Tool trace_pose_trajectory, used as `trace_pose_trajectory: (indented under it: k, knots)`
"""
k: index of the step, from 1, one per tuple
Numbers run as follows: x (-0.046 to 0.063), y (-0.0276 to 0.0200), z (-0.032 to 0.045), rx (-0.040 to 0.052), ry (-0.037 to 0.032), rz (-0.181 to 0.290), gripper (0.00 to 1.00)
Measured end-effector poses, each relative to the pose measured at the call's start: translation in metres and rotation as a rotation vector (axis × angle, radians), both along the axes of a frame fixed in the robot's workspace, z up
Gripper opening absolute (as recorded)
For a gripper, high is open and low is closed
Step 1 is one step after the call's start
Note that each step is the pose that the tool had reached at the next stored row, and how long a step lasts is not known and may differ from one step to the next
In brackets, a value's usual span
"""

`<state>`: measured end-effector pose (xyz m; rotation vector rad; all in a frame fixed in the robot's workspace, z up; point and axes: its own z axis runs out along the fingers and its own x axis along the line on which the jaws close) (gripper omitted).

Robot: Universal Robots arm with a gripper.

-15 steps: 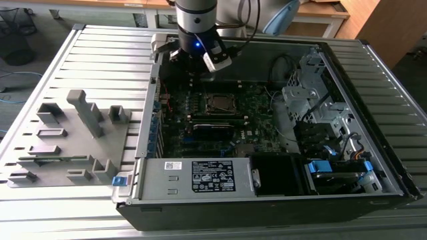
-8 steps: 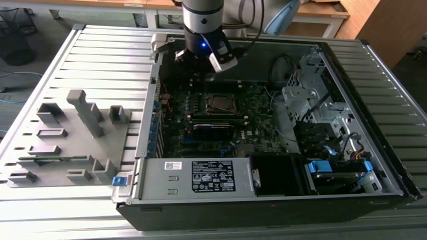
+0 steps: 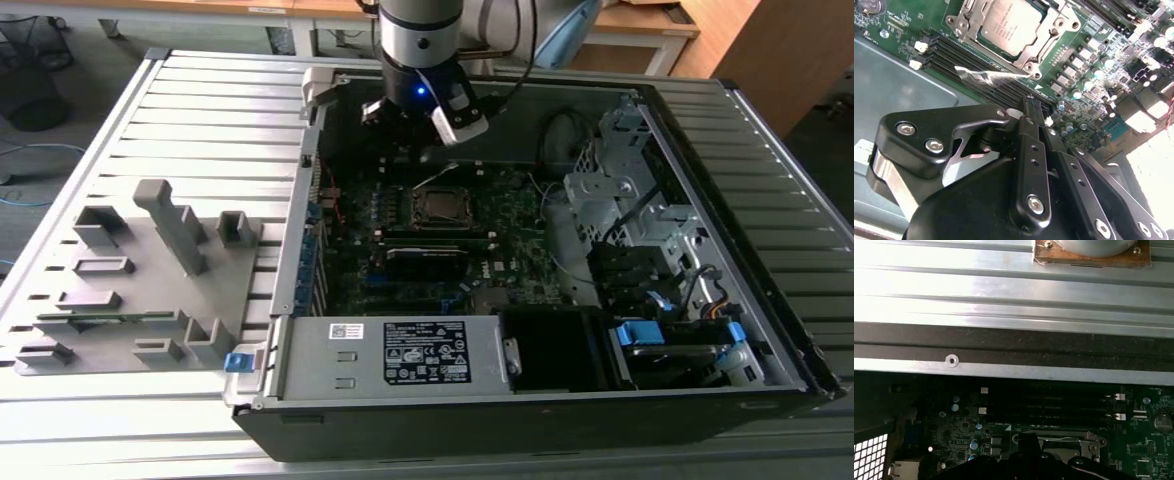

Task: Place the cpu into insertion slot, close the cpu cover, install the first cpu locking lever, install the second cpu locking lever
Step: 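Install the first cpu locking lever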

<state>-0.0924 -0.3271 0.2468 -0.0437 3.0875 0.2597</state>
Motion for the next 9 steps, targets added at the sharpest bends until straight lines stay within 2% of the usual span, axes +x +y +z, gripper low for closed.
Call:
trace_pose_trajectory:
  k: [5,9]
  knots:
    - [0.0003,0.0001,-0.0001,0.0001,-0.0001,0.000,0.11]
    - [0.0071,0.0001,-0.0016,0.0001,0.0027,0.000,0.11]
